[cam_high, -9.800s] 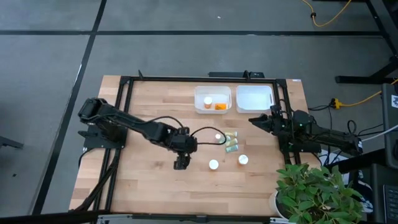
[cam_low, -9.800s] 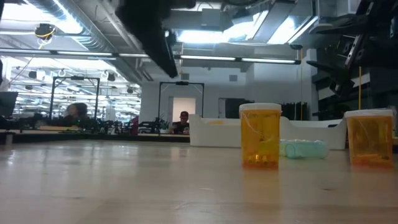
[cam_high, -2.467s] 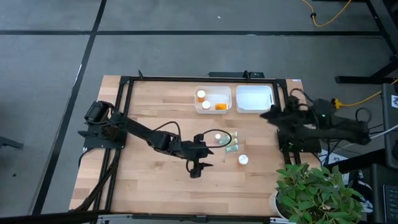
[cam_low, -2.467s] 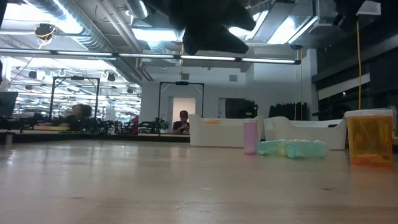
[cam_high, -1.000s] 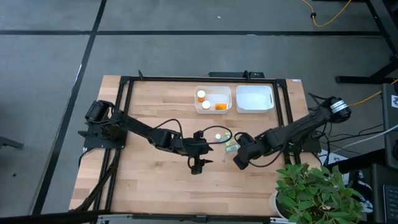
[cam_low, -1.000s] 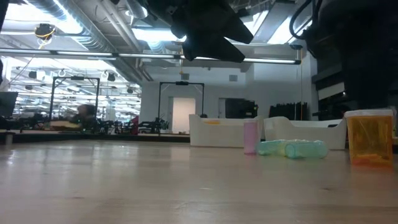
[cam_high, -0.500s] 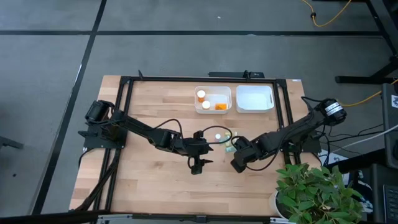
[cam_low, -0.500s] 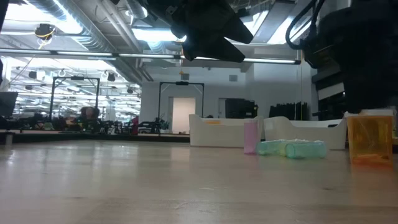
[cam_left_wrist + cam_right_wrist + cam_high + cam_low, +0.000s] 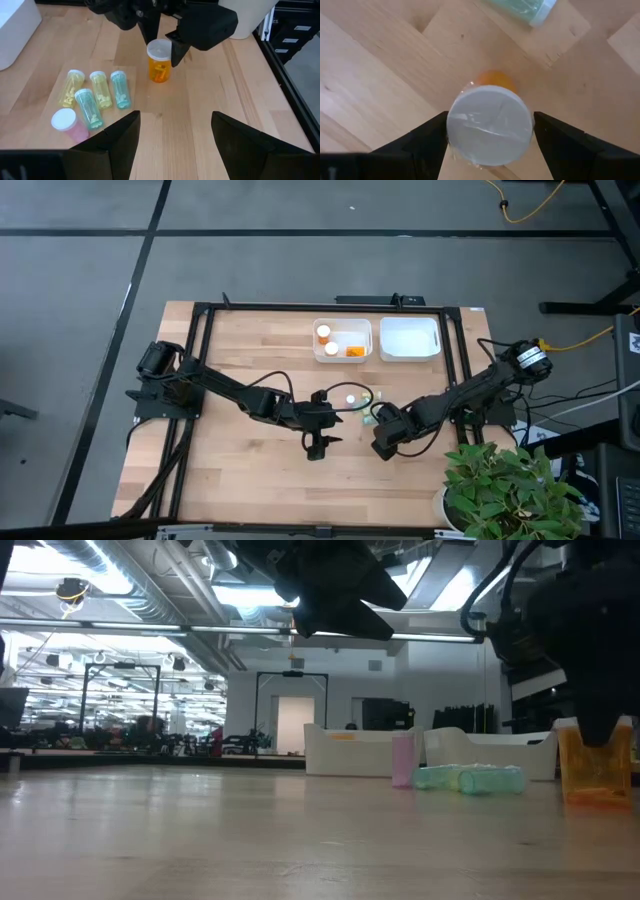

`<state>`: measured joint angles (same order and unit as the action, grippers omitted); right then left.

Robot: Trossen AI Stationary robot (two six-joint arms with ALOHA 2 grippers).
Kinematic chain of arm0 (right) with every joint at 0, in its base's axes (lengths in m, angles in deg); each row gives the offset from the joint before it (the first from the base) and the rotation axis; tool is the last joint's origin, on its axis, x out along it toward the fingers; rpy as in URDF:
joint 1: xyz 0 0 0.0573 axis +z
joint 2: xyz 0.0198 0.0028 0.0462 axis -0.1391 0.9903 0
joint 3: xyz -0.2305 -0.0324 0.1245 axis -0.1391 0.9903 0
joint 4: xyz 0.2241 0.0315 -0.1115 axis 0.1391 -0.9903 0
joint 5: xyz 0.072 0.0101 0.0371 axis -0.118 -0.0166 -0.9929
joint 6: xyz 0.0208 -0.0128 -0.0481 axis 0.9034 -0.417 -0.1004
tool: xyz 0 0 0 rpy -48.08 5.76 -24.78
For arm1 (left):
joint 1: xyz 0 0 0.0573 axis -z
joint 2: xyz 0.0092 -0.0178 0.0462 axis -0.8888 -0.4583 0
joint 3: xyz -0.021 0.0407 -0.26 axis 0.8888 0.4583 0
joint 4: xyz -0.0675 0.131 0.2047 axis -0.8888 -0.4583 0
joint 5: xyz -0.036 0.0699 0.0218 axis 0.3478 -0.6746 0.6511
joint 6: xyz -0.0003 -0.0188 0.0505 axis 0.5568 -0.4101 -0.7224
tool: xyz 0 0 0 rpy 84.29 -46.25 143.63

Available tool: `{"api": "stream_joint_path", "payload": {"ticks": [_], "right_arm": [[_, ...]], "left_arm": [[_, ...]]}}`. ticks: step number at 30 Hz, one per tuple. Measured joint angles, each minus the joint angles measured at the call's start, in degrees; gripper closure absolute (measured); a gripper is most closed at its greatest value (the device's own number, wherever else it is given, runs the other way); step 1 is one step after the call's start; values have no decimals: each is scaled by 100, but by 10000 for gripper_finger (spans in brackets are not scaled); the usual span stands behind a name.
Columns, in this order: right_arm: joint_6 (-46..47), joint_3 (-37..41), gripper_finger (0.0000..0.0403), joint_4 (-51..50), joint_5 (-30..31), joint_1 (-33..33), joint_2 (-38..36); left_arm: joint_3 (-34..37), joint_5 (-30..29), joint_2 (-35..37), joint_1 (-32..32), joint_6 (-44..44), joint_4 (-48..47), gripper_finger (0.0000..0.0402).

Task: Pick and place medicine bottles into bin by pill shape (circle, oval)
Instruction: Put the orange capsule bottle into the left white bin

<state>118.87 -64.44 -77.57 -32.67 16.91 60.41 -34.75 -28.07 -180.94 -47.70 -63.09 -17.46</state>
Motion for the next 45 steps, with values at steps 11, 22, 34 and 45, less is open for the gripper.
{"api": "stream_joint_path", "payload": {"ticks": [11, 22, 34, 45], "right_arm": [[-33, 0, 198, -2, -94, -4, -24], [-1672, -1739, 195, -1554, 251, -499, -22], [-4330, -3351, 195, -1689, 1020, -2900, -24], [-5432, -3357, 195, -319, -434, -4894, 1164]], "left_arm": [[-2, 202, 49, 0, 177, 26, 165], [-9, 700, 458, 7, 195, -11, 165], [-9, 775, 2043, -58, 68, -1323, 165], [-9, 588, 2503, -427, -2, -2315, 165]]}}
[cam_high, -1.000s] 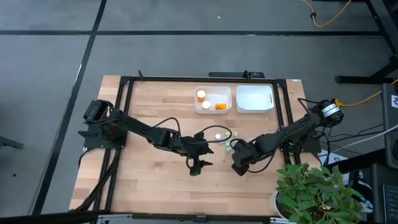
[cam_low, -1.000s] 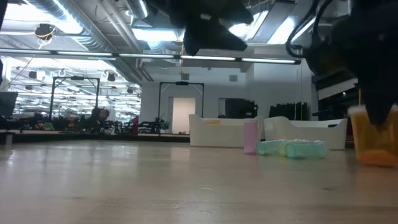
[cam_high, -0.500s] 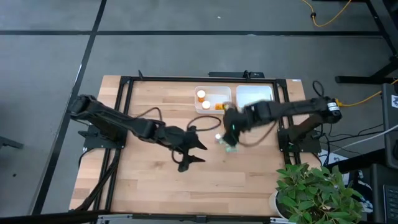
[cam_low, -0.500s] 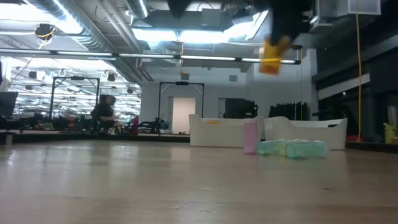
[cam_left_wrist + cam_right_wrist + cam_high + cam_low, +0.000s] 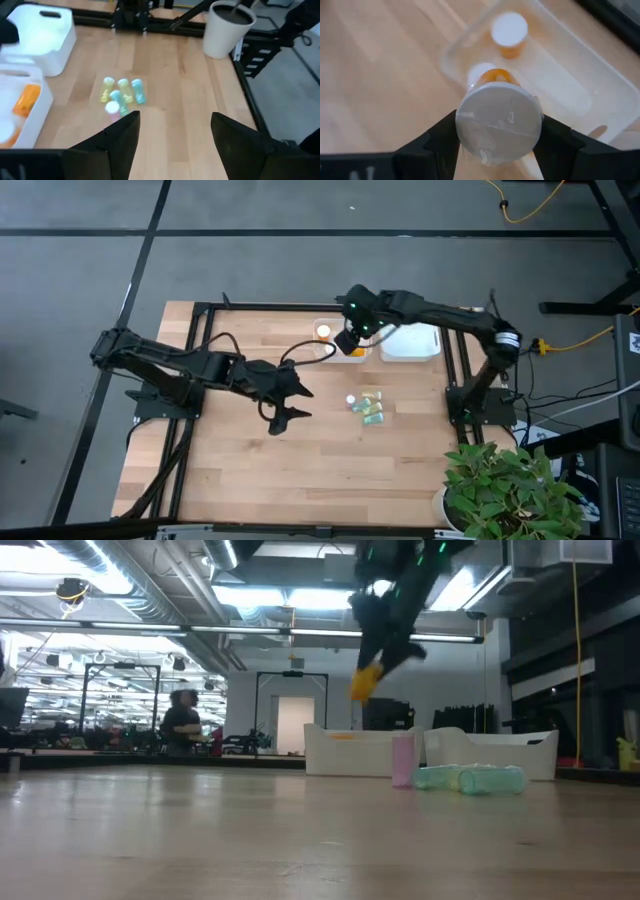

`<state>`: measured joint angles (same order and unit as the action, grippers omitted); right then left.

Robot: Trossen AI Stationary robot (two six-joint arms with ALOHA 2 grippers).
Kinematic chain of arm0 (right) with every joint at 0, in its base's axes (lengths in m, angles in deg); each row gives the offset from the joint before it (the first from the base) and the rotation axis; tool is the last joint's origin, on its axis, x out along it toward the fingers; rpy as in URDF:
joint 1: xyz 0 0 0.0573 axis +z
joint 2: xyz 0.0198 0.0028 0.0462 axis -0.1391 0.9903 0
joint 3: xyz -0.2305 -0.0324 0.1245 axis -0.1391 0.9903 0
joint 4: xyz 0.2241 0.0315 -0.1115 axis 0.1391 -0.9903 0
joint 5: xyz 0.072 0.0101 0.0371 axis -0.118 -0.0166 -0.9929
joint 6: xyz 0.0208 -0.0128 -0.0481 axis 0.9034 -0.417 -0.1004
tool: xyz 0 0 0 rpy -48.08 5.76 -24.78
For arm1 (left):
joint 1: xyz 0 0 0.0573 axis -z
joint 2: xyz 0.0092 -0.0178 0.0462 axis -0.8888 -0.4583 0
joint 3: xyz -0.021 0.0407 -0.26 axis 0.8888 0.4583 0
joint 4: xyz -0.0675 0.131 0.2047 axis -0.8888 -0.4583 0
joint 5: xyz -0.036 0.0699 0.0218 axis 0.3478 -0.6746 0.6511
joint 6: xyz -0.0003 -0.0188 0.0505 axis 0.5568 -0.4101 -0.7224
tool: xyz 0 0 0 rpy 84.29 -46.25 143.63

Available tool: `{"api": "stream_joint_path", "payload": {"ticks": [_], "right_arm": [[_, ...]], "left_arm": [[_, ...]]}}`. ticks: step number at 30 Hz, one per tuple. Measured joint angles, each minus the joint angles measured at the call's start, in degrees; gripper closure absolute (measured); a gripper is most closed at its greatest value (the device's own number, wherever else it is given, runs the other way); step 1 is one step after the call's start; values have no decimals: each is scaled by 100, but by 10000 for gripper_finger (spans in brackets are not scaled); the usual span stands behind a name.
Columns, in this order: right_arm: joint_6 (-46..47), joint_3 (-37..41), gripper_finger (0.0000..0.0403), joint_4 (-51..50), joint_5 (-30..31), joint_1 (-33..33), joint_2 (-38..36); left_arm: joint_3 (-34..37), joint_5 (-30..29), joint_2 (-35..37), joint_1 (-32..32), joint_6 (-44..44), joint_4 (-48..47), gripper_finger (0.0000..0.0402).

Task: Pick and place medicine bottles into bin by pill shape (circle, oval)
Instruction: Put the orange capsule bottle into the left white bin

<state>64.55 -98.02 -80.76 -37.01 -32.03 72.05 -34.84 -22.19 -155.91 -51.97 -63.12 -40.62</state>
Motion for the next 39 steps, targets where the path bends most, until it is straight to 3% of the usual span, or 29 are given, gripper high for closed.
{"api": "stream_joint_path", "payload": {"ticks": [14, 21, 33, 39], "right_arm": [[-267, 4, 195, 155, 28, -720, 1168], [-279, 4, 178, 208, 389, -755, 1230], [-269, 4, 150, 215, 385, -789, 1230], [-401, -398, 149, -452, 318, -782, 1230]], "left_arm": [[9, 9, -4, -99, -109, -203, 165], [9, 9, -7, -99, -109, -207, 165], [9, 11, -9, -99, -107, -207, 165], [9, 11, -11, -99, -107, -207, 165]]}}
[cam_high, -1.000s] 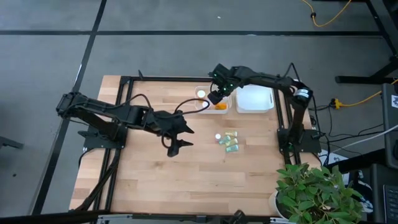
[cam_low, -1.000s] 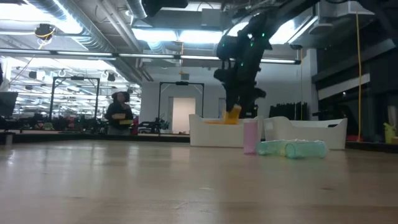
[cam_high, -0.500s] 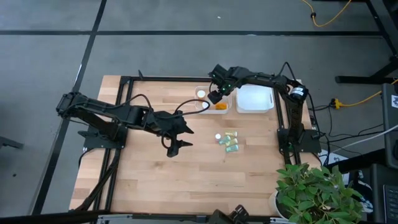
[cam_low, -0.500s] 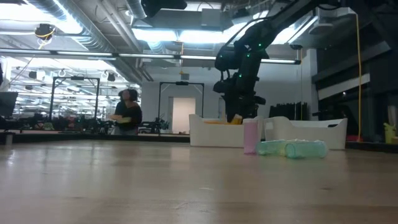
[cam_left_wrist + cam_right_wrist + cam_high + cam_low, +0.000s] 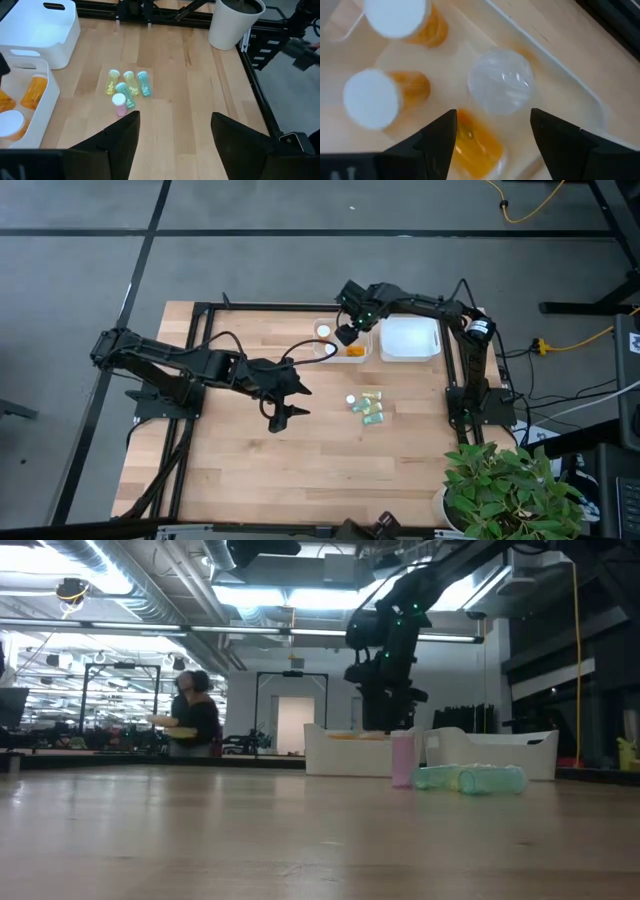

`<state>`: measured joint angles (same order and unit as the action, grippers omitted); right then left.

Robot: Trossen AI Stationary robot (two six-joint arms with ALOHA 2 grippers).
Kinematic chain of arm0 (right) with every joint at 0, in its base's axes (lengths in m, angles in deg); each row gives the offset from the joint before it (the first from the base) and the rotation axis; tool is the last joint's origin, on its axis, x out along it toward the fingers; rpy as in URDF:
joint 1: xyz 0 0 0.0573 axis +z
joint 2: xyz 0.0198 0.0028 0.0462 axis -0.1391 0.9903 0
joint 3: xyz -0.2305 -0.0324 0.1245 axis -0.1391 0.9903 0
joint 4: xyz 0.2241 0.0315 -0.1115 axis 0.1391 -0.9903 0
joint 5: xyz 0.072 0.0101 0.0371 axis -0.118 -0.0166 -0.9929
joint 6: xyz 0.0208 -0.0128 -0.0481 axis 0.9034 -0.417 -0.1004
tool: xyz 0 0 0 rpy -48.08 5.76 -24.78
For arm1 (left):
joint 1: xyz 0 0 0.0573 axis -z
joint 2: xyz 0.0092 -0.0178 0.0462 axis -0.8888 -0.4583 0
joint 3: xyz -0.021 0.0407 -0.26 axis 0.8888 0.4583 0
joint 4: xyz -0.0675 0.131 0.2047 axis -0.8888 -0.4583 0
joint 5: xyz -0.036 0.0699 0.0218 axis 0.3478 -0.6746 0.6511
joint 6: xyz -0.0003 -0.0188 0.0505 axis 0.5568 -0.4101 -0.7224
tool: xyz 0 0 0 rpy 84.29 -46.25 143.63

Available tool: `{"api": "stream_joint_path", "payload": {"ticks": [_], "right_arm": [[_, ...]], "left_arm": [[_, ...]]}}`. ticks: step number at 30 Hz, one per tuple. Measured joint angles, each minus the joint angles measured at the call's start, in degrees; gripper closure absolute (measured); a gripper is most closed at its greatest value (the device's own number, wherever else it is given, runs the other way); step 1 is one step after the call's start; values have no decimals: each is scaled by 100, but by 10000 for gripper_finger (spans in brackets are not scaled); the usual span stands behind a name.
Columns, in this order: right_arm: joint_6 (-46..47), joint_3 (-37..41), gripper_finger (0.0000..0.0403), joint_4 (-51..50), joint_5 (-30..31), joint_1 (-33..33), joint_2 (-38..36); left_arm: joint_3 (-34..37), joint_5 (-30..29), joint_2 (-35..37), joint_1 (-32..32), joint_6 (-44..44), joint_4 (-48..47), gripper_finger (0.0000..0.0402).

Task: Pick and place medicine bottles into bin by pill shape (circle, oval)
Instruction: Put the orange capsule bottle into the left white bin, then put the pink tablet bottle into the right white bin

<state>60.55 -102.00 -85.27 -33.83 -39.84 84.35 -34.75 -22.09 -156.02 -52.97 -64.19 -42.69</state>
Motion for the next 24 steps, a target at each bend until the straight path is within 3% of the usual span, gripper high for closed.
{"api": "stream_joint_path", "payload": {"ticks": [14, 19, 24], "right_arm": [[-612, -1841, 148, -2951, 9, 493, -10], [-807, -1645, 148, -3338, 8, 891, -249], [-1088, -775, 148, -3108, -29, 1407, -831]], "left_arm": [[0, -2, 0, 0, 7, 2, 165], [0, -2, 0, 0, 149, 2, 165], [0, -13, 0, 0, 233, 5, 165]]}}
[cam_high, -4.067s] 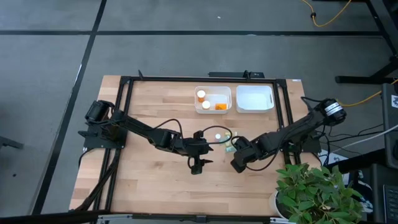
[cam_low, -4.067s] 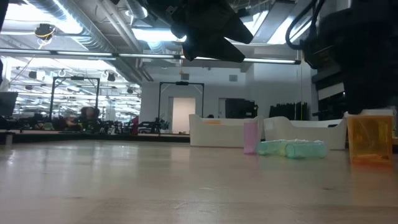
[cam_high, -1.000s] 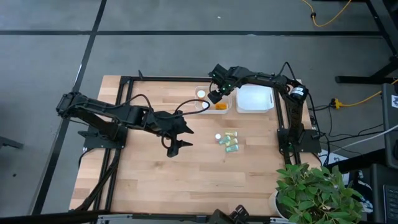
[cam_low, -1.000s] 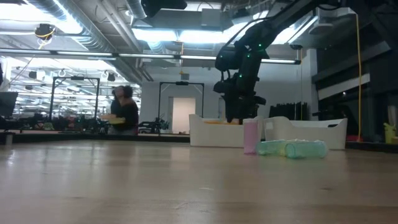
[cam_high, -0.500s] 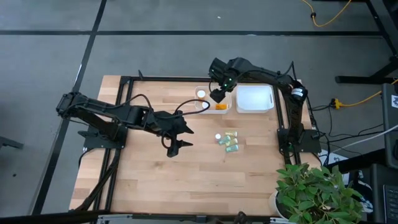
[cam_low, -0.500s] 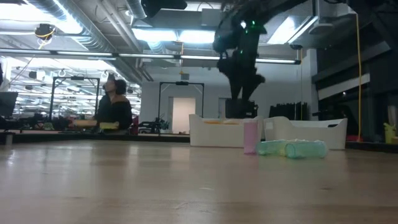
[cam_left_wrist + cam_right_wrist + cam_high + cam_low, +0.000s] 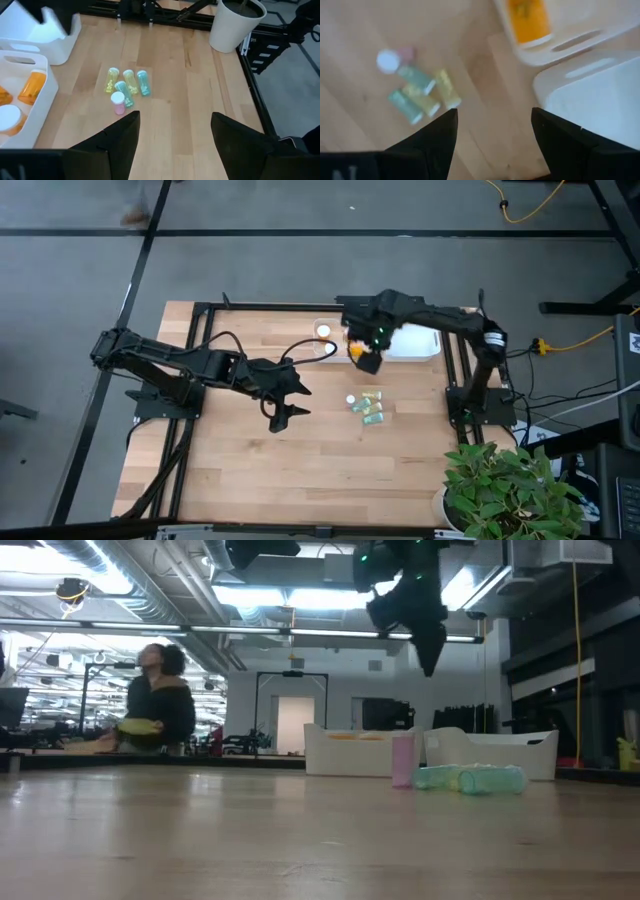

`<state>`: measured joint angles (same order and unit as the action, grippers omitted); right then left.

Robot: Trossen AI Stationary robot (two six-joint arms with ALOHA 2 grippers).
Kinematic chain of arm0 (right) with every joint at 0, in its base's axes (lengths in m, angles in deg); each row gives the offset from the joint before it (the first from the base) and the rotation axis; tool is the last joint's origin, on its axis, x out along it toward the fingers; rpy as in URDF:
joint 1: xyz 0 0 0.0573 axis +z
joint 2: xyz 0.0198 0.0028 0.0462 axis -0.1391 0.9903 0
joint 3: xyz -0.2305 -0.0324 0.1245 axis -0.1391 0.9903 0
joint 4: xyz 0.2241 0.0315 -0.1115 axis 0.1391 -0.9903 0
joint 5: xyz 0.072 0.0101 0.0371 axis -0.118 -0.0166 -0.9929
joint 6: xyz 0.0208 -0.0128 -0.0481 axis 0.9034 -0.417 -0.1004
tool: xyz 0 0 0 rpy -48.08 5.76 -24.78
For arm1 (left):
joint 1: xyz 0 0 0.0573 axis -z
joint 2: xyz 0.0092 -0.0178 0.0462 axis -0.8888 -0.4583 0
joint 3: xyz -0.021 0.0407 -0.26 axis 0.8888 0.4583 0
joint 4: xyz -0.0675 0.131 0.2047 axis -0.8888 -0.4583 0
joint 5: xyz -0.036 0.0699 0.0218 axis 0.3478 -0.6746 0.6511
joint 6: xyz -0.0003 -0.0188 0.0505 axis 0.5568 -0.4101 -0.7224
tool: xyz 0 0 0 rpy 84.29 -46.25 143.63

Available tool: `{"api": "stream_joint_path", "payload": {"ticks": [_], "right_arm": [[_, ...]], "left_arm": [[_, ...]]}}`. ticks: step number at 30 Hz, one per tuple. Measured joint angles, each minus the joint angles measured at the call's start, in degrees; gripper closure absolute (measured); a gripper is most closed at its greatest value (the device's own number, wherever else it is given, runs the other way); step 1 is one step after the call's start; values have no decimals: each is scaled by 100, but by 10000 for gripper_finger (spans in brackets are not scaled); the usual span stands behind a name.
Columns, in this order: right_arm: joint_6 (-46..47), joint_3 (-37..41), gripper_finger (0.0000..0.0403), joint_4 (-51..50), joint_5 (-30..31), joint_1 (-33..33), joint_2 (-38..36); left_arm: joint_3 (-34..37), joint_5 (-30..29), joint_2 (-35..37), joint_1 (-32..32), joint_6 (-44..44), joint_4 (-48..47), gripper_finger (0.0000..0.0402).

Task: Pick and place medicine bottles into bin by pill shape (circle, oval)
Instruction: Put the pink tablet bottle into the right white bin

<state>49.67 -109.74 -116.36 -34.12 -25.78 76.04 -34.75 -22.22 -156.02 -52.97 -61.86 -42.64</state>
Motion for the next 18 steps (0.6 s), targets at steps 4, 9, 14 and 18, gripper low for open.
{"api": "stream_joint_path", "payload": {"ticks": [4, 9, 14, 18], "right_arm": [[44, 1167, 148, 1117, -10, 407, -655], [201, 2769, 148, 3022, -13, 872, -1335], [727, 3881, 148, 4240, -26, 1235, -1623], [1099, 4411, 148, 4965, -22, 1398, -1549]], "left_arm": [[0, -68, 0, 0, 31, 3, 165], [0, -70, 0, 0, 32, 0, 165], [0, -85, 0, 2, 30, -1, 165], [0, -117, 0, 2, 29, 3, 165]]}}
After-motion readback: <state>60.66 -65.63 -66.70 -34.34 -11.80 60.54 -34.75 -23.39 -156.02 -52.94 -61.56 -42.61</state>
